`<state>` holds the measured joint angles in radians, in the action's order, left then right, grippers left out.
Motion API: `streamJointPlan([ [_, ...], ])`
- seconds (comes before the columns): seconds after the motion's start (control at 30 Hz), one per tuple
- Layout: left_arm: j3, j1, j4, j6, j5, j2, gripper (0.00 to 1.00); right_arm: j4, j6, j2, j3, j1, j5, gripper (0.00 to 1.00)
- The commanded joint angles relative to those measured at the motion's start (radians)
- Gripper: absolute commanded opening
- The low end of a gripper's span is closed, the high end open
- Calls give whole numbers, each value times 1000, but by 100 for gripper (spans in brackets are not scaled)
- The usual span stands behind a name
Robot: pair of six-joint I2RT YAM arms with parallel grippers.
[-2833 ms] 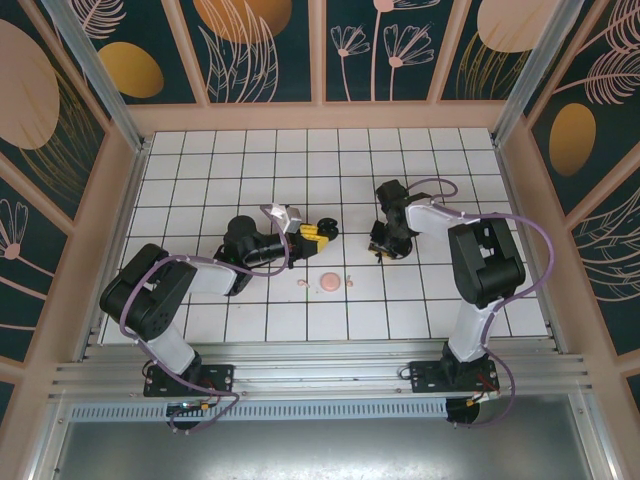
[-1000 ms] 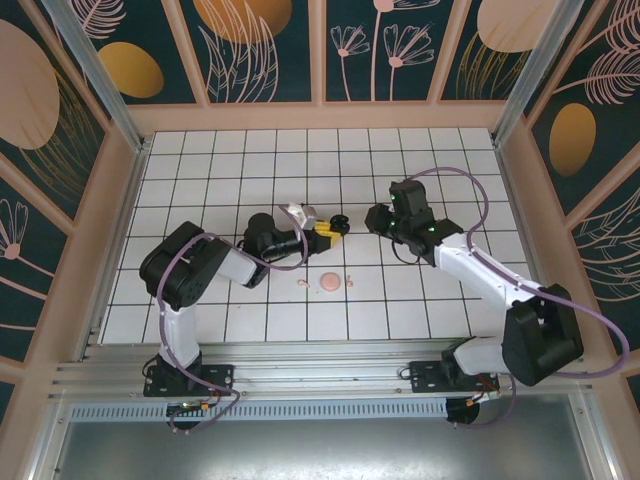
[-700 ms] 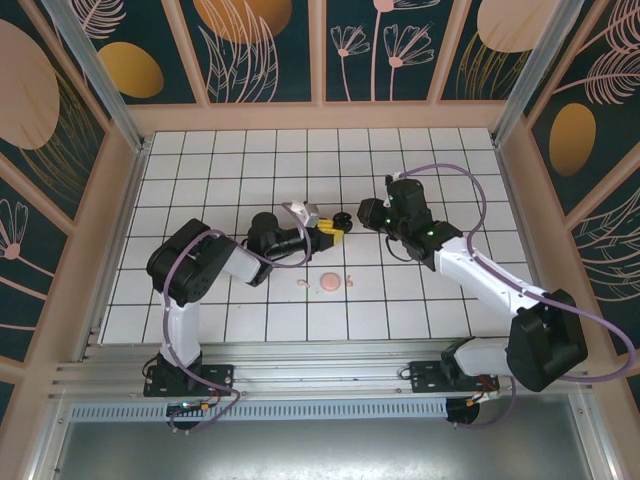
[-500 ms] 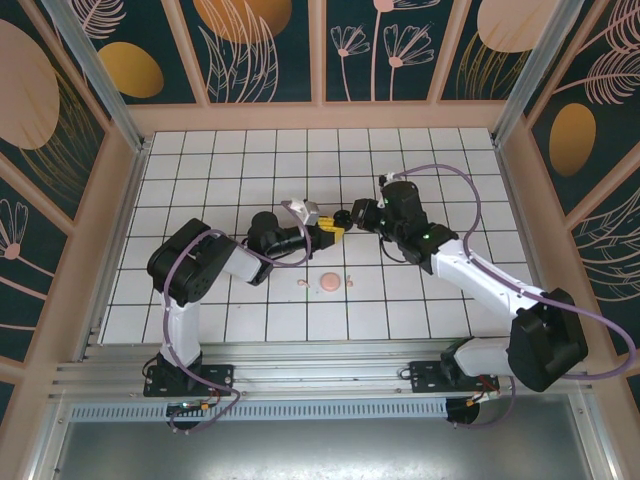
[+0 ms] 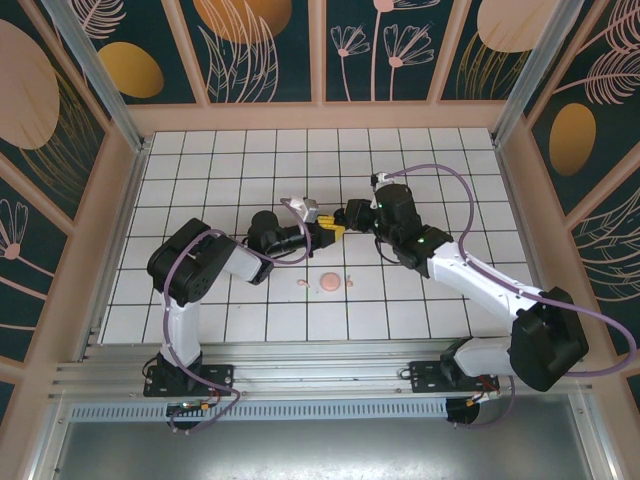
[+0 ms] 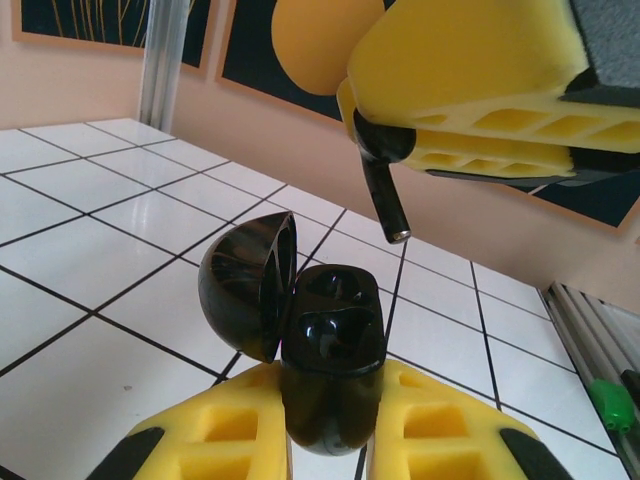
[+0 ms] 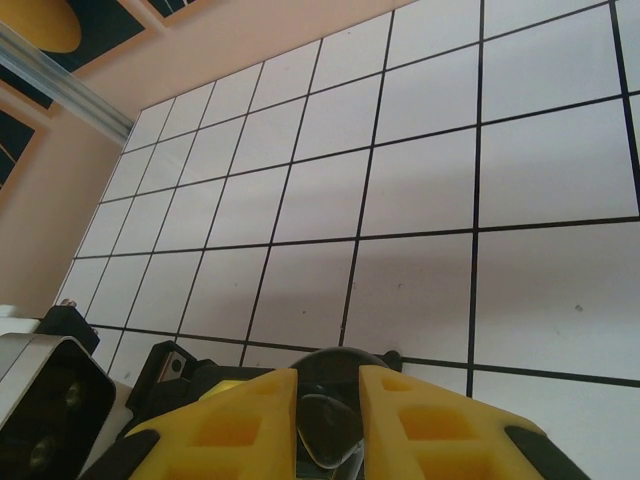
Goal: Insert the wireless bluetooth earbuds into the charging case
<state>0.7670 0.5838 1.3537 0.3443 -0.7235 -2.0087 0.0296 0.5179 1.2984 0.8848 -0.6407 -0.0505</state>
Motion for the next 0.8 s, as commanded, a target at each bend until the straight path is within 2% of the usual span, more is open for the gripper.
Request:
streamJointPlan([
  [0.0,23,4,73,37,-8,4,5,65,-31,5,-18,-13,-48,22],
  [0.77,56,5,175,162,-4,-7,5,135,-66,6,-64,-29,-54,22],
])
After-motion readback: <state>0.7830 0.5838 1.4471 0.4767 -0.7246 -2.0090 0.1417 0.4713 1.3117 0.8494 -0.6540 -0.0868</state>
